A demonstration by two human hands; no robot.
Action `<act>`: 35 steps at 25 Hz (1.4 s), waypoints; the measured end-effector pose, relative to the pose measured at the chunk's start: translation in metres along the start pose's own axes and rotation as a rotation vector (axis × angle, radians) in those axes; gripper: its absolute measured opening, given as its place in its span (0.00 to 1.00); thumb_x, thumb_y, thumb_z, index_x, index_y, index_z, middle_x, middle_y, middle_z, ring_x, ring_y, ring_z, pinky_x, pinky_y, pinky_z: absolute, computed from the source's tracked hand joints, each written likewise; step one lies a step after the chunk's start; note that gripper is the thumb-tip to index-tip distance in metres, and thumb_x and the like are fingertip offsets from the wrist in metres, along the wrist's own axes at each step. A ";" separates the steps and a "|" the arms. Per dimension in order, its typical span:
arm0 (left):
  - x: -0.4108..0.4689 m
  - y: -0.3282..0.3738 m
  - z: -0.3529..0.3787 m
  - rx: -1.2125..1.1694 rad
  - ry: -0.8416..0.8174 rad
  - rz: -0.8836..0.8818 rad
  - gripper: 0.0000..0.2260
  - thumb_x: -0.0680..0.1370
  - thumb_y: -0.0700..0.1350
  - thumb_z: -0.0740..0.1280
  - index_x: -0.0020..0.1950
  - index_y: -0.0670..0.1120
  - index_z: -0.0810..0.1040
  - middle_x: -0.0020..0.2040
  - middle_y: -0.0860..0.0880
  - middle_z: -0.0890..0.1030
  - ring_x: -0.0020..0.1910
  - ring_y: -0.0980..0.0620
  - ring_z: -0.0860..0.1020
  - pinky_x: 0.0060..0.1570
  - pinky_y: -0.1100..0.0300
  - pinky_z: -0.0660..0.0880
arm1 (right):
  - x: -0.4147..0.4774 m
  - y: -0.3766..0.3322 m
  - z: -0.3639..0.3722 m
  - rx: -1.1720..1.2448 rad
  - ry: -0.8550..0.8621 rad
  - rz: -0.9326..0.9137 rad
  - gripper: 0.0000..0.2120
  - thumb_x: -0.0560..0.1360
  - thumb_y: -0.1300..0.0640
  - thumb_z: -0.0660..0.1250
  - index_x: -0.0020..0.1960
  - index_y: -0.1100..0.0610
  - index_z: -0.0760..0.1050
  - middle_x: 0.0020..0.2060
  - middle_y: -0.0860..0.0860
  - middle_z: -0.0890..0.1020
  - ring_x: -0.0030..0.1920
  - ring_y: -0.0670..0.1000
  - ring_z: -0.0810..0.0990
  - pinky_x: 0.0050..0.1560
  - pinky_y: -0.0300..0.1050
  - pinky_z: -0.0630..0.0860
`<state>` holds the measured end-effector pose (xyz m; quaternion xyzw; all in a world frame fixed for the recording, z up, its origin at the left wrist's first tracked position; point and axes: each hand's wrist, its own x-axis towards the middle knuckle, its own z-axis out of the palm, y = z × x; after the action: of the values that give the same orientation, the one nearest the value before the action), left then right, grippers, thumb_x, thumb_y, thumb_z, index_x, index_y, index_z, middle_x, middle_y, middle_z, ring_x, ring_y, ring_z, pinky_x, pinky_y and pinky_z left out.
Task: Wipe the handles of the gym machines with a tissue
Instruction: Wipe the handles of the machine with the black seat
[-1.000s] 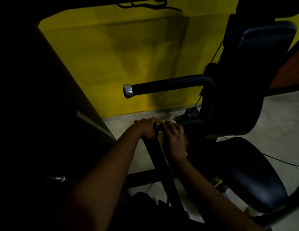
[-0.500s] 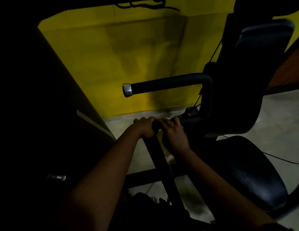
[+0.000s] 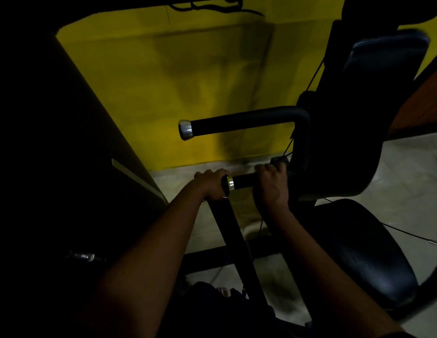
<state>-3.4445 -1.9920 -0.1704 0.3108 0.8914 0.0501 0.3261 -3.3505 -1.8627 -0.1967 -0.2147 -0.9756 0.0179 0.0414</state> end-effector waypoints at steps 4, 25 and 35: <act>0.002 0.003 0.000 0.050 0.001 -0.023 0.29 0.80 0.46 0.63 0.77 0.50 0.55 0.71 0.40 0.67 0.70 0.41 0.64 0.67 0.52 0.59 | -0.005 -0.038 0.005 0.079 0.047 -0.208 0.10 0.66 0.65 0.65 0.46 0.61 0.81 0.42 0.57 0.83 0.40 0.56 0.80 0.49 0.47 0.68; 0.006 0.002 0.002 0.043 -0.019 -0.044 0.30 0.78 0.47 0.67 0.76 0.52 0.57 0.68 0.39 0.67 0.67 0.37 0.66 0.65 0.52 0.62 | -0.028 -0.021 0.039 0.413 0.258 0.016 0.23 0.69 0.65 0.54 0.60 0.62 0.79 0.59 0.58 0.81 0.48 0.57 0.78 0.48 0.42 0.63; 0.005 0.002 0.003 0.061 -0.012 -0.030 0.30 0.78 0.48 0.69 0.76 0.51 0.58 0.67 0.38 0.68 0.66 0.38 0.66 0.65 0.52 0.62 | -0.031 -0.014 0.051 0.456 0.377 0.101 0.23 0.71 0.67 0.54 0.62 0.63 0.78 0.61 0.60 0.79 0.48 0.57 0.75 0.48 0.42 0.64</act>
<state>-3.4447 -1.9881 -0.1752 0.3077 0.8950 0.0159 0.3226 -3.3325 -1.8892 -0.2489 -0.2478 -0.9096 0.1983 0.2682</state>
